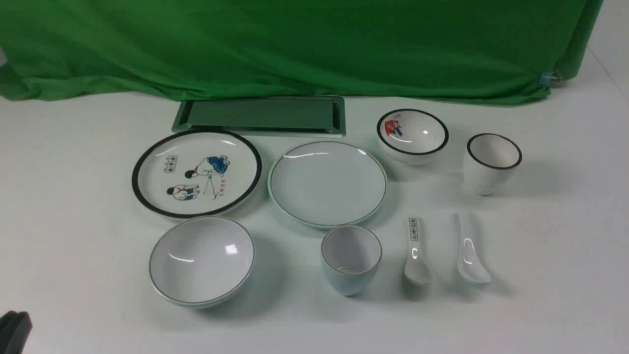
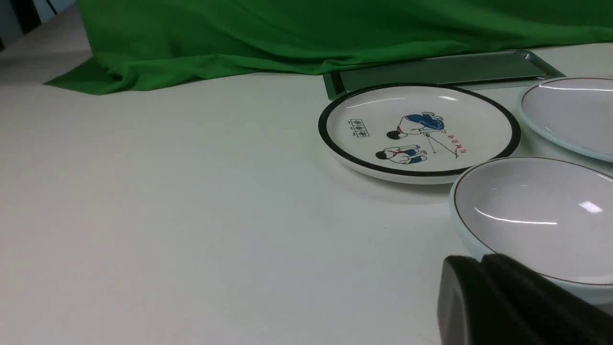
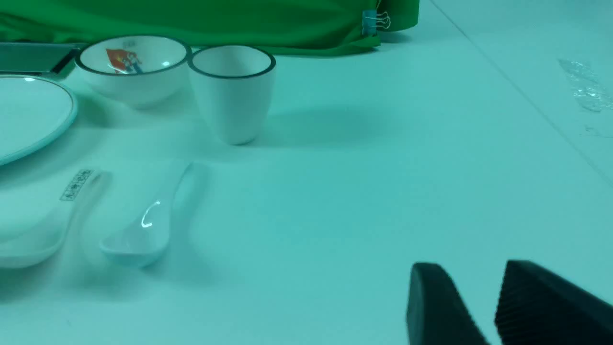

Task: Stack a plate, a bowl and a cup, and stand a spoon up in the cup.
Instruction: Use the left arm to grab a blue rice bowl

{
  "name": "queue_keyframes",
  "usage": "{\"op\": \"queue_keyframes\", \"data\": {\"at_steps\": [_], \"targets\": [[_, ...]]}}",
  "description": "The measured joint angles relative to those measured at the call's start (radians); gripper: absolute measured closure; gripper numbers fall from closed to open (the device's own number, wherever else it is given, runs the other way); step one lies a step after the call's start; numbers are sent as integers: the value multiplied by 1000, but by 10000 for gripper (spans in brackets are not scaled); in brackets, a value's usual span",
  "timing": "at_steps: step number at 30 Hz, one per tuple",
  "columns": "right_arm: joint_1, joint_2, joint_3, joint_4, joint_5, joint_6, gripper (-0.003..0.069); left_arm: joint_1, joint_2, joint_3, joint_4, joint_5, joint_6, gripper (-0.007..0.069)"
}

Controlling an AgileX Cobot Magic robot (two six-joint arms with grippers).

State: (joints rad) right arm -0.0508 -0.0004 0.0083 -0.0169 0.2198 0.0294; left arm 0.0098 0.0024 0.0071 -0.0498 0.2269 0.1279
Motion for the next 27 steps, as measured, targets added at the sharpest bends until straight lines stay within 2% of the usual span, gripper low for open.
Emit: {"op": "queue_keyframes", "data": {"at_steps": [14, 18, 20, 22, 24, 25, 27], "targets": [[0, 0, 0, 0, 0, 5, 416, 0, 0, 0, 0, 0, 0, 653], [0, 0, 0, 0, 0, 83, 416, 0, 0, 0, -31, -5, -18, 653], [0, 0, 0, 0, 0, 157, 416, 0, 0, 0, -108, -28, -58, 653], [0, 0, 0, 10, 0, 282, 416, 0, 0, 0, -283, -68, -160, 653], [0, 0, 0, 54, 0, 459, 416, 0, 0, 0, -500, -106, -282, 653], [0, 0, 0, 104, 0, 630, 416, 0, 0, 0, -606, -118, -334, 653], [0, 0, 0, 143, -1, 845, 416, 0, 0, 0, -688, -124, -370, 653]]}}
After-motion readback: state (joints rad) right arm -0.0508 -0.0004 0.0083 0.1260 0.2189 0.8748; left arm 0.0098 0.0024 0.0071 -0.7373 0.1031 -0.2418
